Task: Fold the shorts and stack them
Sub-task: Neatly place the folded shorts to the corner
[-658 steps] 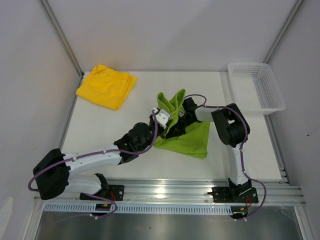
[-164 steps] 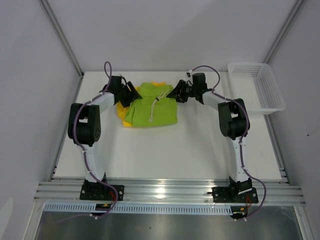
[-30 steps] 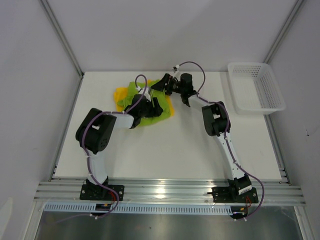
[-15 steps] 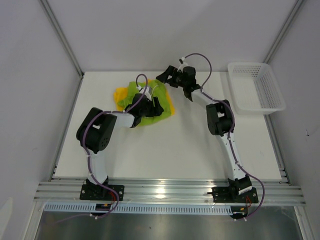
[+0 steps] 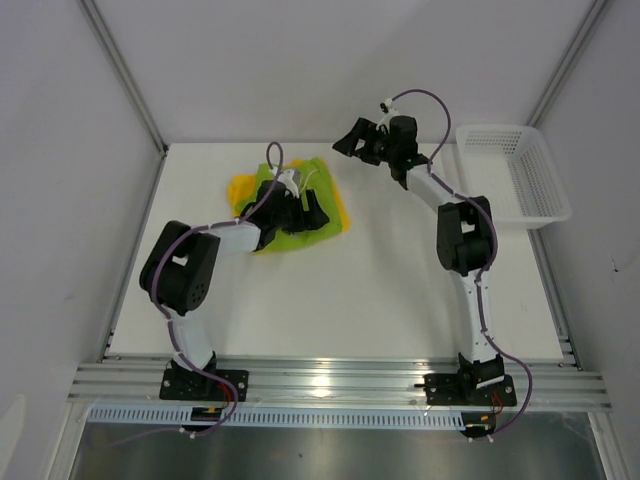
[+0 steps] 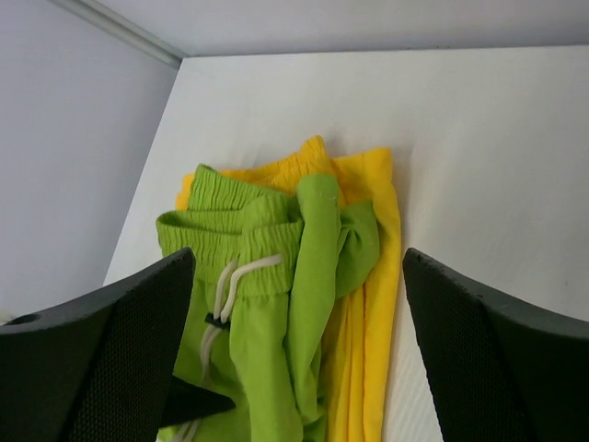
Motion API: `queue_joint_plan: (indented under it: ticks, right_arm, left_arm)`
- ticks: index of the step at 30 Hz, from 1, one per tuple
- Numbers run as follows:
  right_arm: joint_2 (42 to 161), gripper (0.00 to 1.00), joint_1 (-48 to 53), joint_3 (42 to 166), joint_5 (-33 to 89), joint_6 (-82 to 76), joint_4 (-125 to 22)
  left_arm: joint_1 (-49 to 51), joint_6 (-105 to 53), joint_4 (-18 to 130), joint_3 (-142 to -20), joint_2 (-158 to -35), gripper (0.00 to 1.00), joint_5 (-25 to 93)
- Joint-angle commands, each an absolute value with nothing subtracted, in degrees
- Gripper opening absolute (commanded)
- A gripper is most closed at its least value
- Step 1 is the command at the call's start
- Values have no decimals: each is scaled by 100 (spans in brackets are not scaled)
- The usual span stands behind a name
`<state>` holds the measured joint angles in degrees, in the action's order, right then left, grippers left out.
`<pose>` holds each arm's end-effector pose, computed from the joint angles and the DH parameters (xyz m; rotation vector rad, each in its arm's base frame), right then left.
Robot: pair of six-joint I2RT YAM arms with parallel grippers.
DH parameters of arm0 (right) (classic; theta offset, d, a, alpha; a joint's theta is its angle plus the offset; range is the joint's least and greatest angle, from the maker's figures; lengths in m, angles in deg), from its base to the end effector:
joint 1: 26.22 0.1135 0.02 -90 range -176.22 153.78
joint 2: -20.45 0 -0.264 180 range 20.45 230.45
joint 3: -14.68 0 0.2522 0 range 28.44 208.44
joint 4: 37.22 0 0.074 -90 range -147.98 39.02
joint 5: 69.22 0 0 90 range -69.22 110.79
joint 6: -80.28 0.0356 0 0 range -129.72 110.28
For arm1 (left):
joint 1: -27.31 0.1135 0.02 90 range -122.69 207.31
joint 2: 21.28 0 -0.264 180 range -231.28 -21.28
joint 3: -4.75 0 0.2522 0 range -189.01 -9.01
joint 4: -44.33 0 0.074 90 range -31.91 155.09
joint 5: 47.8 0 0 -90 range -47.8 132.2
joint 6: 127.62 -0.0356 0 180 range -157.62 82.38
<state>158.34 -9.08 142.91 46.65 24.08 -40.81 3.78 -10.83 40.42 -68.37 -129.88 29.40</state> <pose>0.5379 0.1821 0.2239 -0.0657 1.9013 1.0255 0.3656 -0.1678 0.1604 0.0752 2.1996 -0.7453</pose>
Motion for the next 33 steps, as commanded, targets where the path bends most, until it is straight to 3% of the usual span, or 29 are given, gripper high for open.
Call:
queue_joint_plan:
  ticks: [1, 10, 13, 14, 19, 25, 33]
  right_arm:
    - [15185, 95, -926, 14234, 5207, 1640, -5297]
    - [14895, 94, -707, 13479, 5770, 1059, -6073]
    - [14930, 88, -487, 13479, 5586, 910, -6355]
    - [14947, 81, -435, 13461, 5559, 883, -6407]
    - [15070, 66, -136, 13540, 5060, 786, -6680]
    - [15360, 25, 67, 13707, 4234, 1066, -7005]
    - [15949, 14, 251, 13926, 3915, 1813, -6610]
  left_arm:
    - [717, -731, 4438, -6930, -12080, 85, 2217]
    - [1184, -19, 5537, -6395, -11304, 86, 2620]
    - [1176, 280, 5432, -6140, -11313, 85, 2471]
    - [1176, 333, 5336, -6000, -11313, 85, 2462]
    - [1246, 334, 5588, -6016, -11567, 85, 2830]
    - [1615, 325, 5950, -6543, -12244, 83, 2963]
    - [2142, 430, 6213, -7122, -12692, 83, 2848]
